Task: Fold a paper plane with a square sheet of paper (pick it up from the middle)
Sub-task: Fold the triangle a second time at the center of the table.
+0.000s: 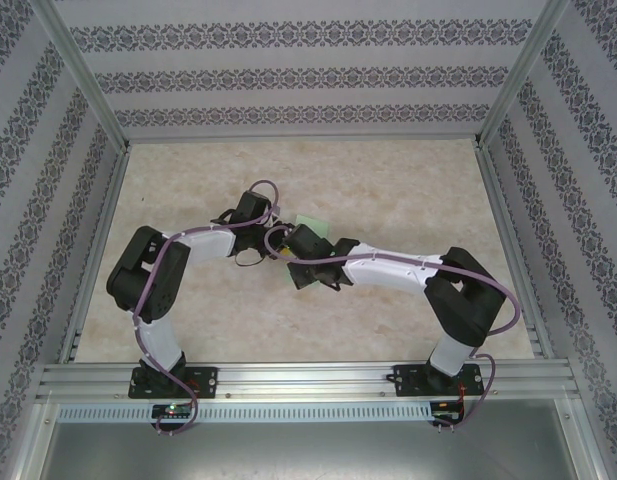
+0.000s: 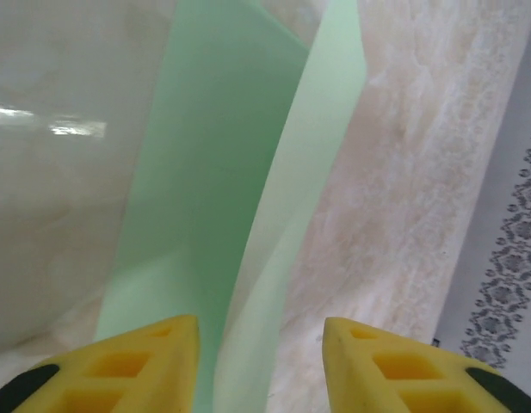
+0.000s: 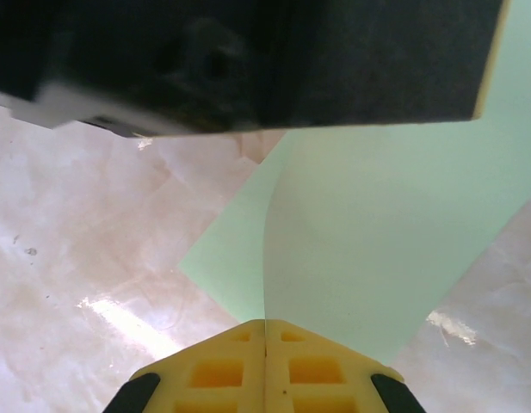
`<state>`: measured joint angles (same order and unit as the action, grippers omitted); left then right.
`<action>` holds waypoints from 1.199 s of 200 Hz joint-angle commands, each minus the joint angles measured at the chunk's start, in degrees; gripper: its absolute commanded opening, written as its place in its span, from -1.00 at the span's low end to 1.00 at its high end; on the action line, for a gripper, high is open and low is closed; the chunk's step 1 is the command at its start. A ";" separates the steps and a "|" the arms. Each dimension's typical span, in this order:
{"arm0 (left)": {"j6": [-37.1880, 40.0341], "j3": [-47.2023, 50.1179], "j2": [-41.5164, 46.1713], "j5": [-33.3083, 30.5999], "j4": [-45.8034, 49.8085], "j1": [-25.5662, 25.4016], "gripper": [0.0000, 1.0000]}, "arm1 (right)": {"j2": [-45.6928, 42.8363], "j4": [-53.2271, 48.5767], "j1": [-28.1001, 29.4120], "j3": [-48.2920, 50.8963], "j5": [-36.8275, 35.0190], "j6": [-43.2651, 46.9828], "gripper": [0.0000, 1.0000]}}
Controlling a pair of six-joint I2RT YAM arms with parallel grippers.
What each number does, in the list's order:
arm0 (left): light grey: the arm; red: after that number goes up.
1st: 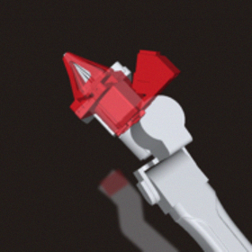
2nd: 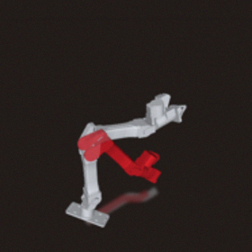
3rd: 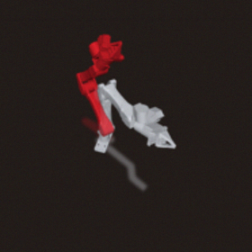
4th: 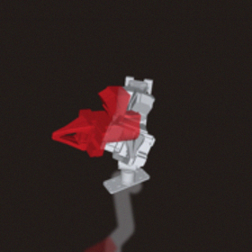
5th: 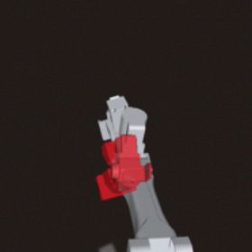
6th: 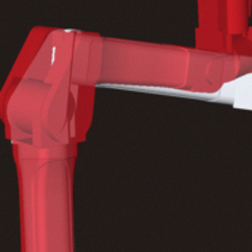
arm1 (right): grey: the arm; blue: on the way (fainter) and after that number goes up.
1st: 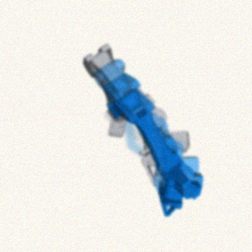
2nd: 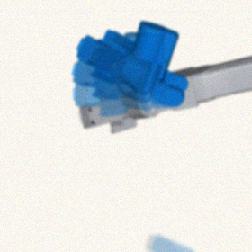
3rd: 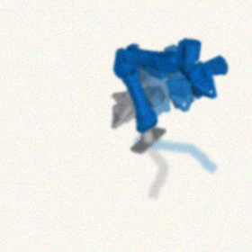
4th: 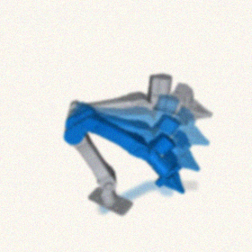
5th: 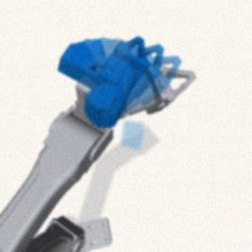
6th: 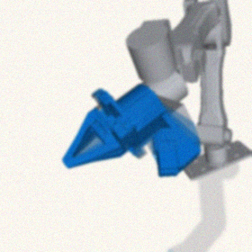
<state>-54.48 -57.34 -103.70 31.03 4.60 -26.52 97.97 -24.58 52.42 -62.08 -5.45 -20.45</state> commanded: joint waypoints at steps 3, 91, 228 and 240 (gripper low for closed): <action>3.98 -1.68 5.05 -6.12 7.10 1.26 0.02 | -1.14 0.87 -0.48 0.47 7.60 0.76 -1.00; 6.41 1.52 15.63 -13.27 13.24 3.63 0.19 | -2.01 1.87 -1.86 -0.11 11.85 -2.13 -1.00; 9.90 0.30 12.54 -6.85 11.41 2.80 0.02 | 0.77 7.47 -10.42 1.63 24.88 -1.00 -1.00; 9.34 0.72 13.03 -7.86 11.38 2.86 0.02 | -1.85 7.58 -9.74 2.71 23.09 -2.01 -1.00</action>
<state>-46.50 -55.46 -91.11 24.82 14.92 -23.38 100.31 -18.35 41.87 -60.47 17.91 -22.17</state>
